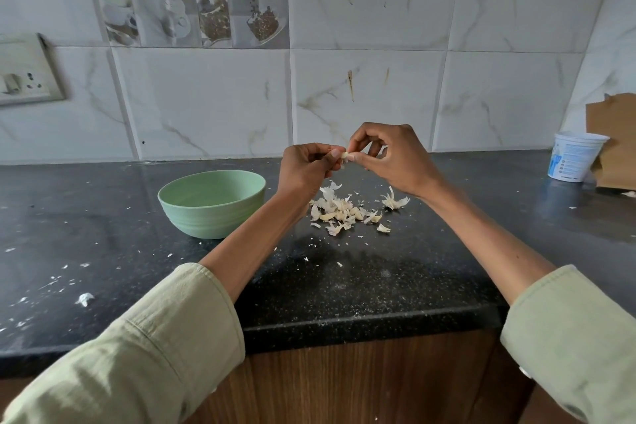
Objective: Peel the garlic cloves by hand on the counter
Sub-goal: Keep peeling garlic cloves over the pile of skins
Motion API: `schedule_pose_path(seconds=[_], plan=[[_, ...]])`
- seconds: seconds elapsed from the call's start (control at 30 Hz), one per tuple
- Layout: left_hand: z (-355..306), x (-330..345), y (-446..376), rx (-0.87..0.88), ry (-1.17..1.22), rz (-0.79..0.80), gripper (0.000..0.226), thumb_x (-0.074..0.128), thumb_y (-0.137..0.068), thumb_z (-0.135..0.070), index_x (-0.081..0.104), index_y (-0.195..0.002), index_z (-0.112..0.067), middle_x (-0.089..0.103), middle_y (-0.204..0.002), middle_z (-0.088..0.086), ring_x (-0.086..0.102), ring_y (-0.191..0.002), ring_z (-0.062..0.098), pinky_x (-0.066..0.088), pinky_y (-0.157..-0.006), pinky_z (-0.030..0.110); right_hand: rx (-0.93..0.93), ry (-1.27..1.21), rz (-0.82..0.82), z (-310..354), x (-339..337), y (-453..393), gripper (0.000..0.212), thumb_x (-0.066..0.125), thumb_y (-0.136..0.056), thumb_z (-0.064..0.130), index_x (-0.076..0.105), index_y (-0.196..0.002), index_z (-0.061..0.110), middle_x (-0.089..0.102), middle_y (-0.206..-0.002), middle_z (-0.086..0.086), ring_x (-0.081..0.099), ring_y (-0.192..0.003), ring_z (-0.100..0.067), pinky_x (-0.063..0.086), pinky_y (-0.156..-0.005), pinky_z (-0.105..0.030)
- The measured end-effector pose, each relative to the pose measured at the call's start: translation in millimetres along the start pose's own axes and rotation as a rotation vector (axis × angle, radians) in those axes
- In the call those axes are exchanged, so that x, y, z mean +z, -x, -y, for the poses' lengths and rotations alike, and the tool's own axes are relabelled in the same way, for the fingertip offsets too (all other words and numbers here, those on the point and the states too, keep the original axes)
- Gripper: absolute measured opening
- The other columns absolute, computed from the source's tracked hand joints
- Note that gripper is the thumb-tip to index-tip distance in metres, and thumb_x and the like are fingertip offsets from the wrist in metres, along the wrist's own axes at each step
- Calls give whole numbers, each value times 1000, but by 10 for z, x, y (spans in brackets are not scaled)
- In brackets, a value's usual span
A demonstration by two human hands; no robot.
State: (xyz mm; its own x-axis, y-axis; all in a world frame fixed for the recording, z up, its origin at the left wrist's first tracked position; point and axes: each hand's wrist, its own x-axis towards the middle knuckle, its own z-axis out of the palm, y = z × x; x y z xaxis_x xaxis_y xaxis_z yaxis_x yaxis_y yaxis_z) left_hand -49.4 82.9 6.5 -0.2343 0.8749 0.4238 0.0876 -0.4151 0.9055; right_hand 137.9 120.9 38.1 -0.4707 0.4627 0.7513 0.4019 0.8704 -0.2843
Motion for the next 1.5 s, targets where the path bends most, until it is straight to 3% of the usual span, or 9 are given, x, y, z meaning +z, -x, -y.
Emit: schedule_pose_path(seconds=[0.33,0.5,0.63,0.77,0.87,1.2,1.3,1.5], plan=[[-62,29,32,-63,140,-23,10,73,-97,-3,77,-102,3,75,-76,8,68,-67,12,62,-75,22,-15,-51,-3,37,32,-4,11,83,-87,11,74,-88,16,75,-81,2,70,-67,-20,60,-66,-39],[-84,61,52,-116,220,-39,9,75,-95,-4,78,-99,4,75,-76,8,69,-67,13,62,-74,21,-35,-56,-14,69,73,-9,12,79,-86,4,71,-85,12,68,-71,-1,63,-61,-19,54,-59,-31],[-85,105,72,-160,299,-50,8,77,-94,-4,78,-96,4,75,-74,8,69,-64,12,62,-71,21,-26,-37,-33,59,82,-13,13,78,-87,6,67,-84,12,63,-67,-2,56,-58,-20,47,-57,-24],[-95,130,79,-213,384,-69,8,79,-91,-3,79,-95,4,75,-73,8,70,-65,12,64,-79,24,-31,-2,-58,41,104,-19,14,79,-86,9,66,-84,13,62,-68,-1,56,-60,-25,48,-58,-30],[-103,132,77,-211,427,-70,15,80,-90,-2,77,-100,9,74,-74,10,72,-65,13,63,-75,22,-41,22,-67,27,116,-28,14,79,-86,9,66,-85,13,62,-68,0,56,-60,-23,49,-59,-32],[-93,100,53,-208,439,-80,15,79,-92,-6,78,-102,5,77,-81,12,73,-71,14,63,-88,28,15,-39,-59,3,102,-28,12,81,-85,9,71,-87,15,66,-67,1,60,-58,-20,50,-59,-29],[-95,82,42,-201,437,-92,12,77,-93,-6,78,-101,4,78,-82,11,73,-71,13,63,-84,26,19,-70,-51,13,89,-23,12,82,-86,11,71,-88,15,66,-67,1,58,-57,-16,49,-59,-25],[-83,55,26,-232,408,-96,19,79,-93,-15,77,-100,3,74,-76,7,66,-65,9,59,-73,22,26,-84,-28,31,70,-3,40,88,-86,24,53,-106,17,67,-70,2,55,-55,-15,50,-59,-31]])
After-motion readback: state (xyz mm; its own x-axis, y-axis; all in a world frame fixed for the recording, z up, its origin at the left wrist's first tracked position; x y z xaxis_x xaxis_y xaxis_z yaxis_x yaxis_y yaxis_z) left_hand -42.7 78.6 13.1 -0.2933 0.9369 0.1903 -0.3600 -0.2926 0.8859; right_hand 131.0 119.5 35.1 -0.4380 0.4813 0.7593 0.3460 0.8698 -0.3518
